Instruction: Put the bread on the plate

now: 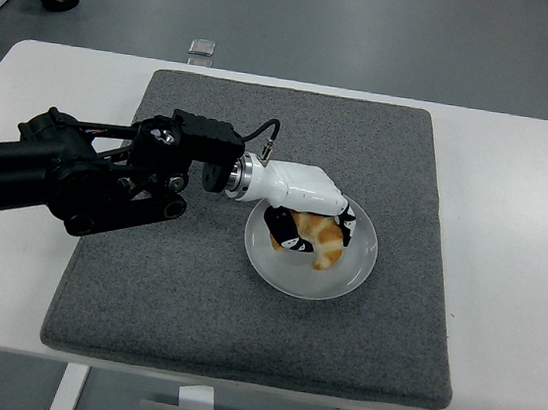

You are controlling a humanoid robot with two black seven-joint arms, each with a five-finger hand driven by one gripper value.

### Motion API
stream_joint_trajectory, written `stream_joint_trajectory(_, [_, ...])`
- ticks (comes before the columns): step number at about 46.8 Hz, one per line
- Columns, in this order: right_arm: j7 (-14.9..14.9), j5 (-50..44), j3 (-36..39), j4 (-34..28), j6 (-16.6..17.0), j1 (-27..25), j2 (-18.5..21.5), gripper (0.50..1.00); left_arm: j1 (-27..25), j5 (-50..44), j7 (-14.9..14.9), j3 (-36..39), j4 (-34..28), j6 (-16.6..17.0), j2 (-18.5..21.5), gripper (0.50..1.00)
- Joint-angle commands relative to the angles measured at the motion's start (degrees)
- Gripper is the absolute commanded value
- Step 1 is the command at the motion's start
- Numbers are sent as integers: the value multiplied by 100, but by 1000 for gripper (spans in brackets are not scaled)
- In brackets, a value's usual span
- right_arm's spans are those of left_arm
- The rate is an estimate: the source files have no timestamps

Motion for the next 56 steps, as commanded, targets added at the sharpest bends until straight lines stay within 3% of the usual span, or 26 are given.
stream_joint_trajectory(1, [0, 0, 2, 0, 0, -4, 0, 932, 10, -4, 0, 37, 3, -1, 0, 500])
stream_joint_trajectory(18, [0, 0, 2, 0, 0, -4, 0, 930, 89, 67, 0, 55, 38, 16, 0, 500])
stream_joint_trajectory(22, [0, 8, 2, -9, 0, 4, 0, 930, 98, 58, 0, 55, 38, 25, 9, 683])
stream_joint_trajectory(25, [0, 0, -7, 0, 0, -4, 0, 930, 98, 49, 0, 55, 38, 16, 9, 737])
stream_joint_trajectory(28, [0, 0, 2, 0, 0, 5, 0, 932, 98, 23, 0, 55, 38, 16, 9, 934])
stream_joint_trajectory(33, [0, 0, 2, 0, 0, -4, 0, 930, 124, 5, 0, 55, 38, 16, 0, 990])
stream_joint_trajectory(46, [0, 0, 2, 0, 0, -4, 0, 932, 160, -65, 0, -7, 20, 25, 9, 992])
stream_joint_trajectory(56, [0, 8, 2, 0, 0, -4, 0, 930, 54, -662, 0, -86, -94, 25, 35, 992])
